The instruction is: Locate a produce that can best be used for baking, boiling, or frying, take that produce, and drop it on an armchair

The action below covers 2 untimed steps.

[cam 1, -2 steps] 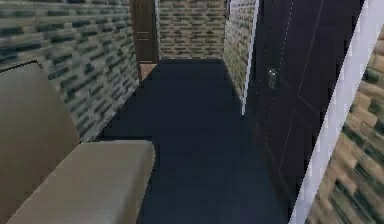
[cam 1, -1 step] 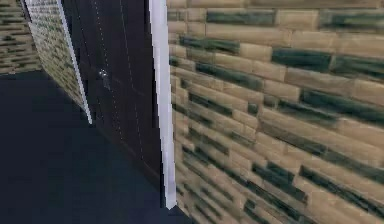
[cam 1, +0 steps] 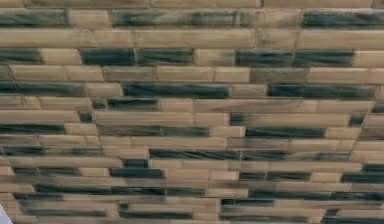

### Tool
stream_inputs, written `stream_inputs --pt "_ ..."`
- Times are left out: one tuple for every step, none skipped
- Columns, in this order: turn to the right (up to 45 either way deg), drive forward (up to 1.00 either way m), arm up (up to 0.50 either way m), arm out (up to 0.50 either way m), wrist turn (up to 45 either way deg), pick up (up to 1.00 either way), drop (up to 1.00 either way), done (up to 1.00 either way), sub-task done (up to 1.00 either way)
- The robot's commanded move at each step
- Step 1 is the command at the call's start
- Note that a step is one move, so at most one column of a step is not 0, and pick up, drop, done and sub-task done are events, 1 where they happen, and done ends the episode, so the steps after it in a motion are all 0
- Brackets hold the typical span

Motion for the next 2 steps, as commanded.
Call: stream_inputs --pt "0.0 0.05 0.0 0.0 0.0 0.0 0.0 0.0 0.0" --pt "-45.0 0.0 0.0 0.0 0.0 0.0 0.0 0.0 0.0"
